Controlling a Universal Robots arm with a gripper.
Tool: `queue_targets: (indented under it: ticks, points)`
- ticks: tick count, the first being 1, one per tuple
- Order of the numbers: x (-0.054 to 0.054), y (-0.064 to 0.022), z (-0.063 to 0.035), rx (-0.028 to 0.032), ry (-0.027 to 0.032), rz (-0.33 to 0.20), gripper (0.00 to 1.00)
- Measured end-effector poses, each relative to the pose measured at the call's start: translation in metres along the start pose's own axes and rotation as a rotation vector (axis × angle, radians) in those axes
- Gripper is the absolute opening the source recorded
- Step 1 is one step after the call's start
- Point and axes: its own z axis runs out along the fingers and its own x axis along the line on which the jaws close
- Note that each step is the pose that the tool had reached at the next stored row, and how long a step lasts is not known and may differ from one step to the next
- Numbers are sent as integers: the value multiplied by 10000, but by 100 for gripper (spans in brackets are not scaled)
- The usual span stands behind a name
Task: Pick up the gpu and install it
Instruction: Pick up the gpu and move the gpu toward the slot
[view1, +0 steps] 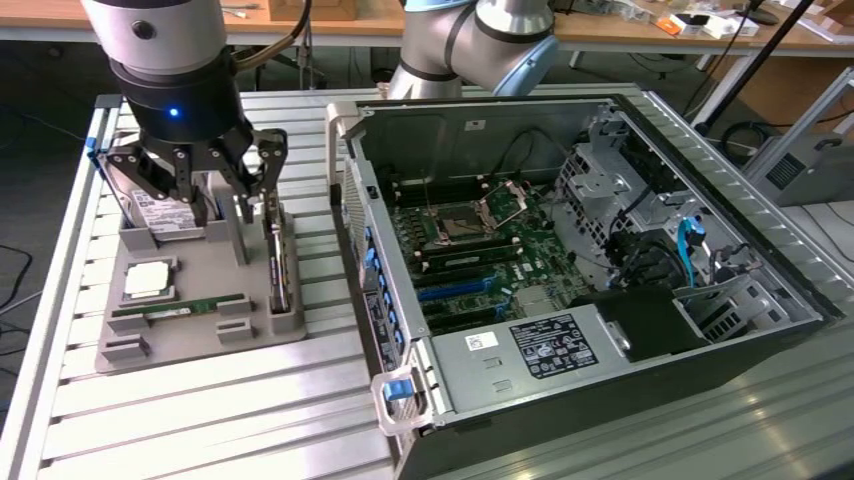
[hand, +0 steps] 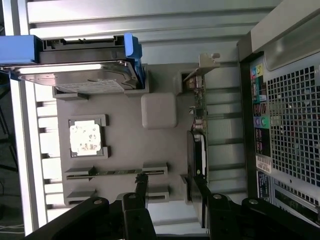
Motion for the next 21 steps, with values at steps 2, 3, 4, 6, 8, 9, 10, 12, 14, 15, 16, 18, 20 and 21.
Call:
queue_targets:
  ticks: [2,3,4,6,8,9,10,12,14,15,16,18,20,21]
  points:
    - [0,0,7,0,0,0,48]
    - [0,0,10,-1,0,0,48]
    - [0,-1,15,-1,0,0,48]
    - [-2,0,27,0,1,2,48]
    - [-9,-1,37,1,0,0,48]
    - [-14,-1,44,-1,-1,0,48]
    - [-19,-1,51,-2,-2,0,48]
    - [-37,0,69,-1,-1,0,48]
    - [-47,1,77,0,0,0,48]
    - [-49,1,81,-1,-1,1,48]
    - [-51,1,84,-1,-1,1,48]
    - [-56,1,91,0,-1,0,48]
    - [-58,1,96,1,2,1,48]
    - [-59,0,101,1,1,0,48]
